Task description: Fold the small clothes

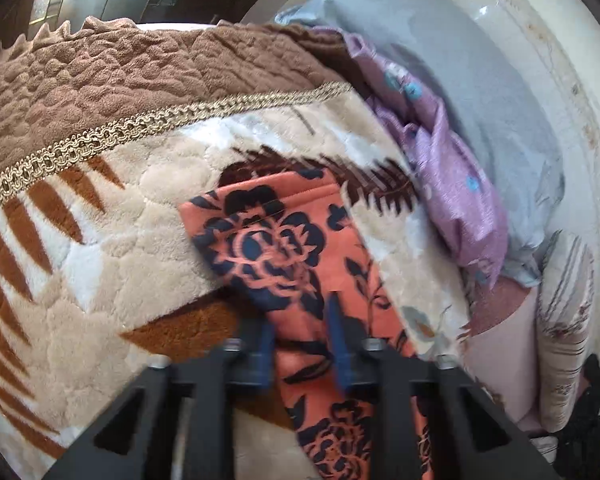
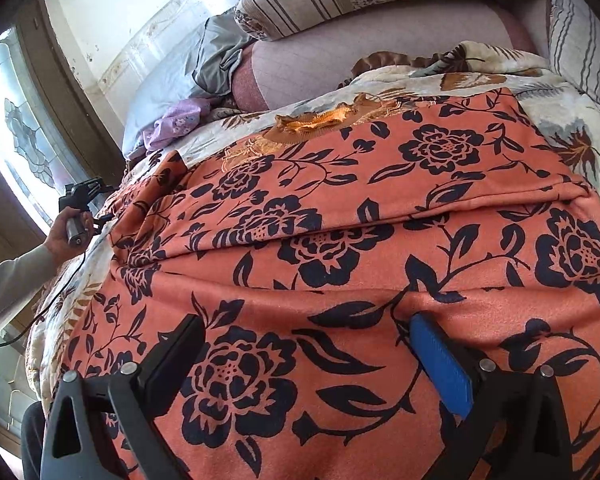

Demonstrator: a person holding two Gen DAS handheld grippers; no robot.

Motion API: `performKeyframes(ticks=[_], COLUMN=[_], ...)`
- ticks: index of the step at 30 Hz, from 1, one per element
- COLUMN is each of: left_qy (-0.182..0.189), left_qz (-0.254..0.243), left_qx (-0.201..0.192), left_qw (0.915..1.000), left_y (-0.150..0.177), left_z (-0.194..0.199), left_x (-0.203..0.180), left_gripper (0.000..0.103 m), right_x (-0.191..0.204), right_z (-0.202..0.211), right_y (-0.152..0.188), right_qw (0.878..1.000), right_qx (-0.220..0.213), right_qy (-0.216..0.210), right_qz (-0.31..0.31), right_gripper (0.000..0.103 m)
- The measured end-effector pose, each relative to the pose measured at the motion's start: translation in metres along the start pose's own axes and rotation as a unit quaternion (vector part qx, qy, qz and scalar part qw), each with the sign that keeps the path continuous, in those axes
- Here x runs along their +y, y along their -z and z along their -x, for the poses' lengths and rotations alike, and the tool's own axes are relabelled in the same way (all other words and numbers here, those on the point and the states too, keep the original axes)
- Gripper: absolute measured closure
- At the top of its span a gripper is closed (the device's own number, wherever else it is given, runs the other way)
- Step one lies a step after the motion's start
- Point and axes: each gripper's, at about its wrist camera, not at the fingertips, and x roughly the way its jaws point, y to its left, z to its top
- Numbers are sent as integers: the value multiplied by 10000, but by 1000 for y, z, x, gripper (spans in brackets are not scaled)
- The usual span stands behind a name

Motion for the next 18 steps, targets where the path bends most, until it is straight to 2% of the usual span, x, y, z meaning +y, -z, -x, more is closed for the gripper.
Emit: performKeyframes(ticks=[4,7,9,13,16,18], left_qy=[-173,27,232,869,1355,1569], left_qz=[-569,-1440,-2132,-3308,-3902,-4181], left_qx=[-297,-663,-936,-1269,-1186,-1055], left_qw=[9978,9874,9722,9311,9029,8885], left_y=[7,22,40,99,160,208], left_z=[29,79,120,197,234,244], left_x=[-26,-79,-125,-219,-282,-315], left_gripper=[95,95,95,95,95,94], right_x=[0,0,0,-2,-5,-7], right_z=[1,2,3,6,7,9], right_y=[0,0,0,1,0,0], right_qw=[10000,10000,10000,9998,9995,9991], right_qx=[-10,-25,-39,-88,-117,-143], right_qy=[-12,-38,-67,-151,-251,-328], right_qz=[-3,-17,-36,-95,-164,-219], right_gripper=[0,0,1,1,1,1])
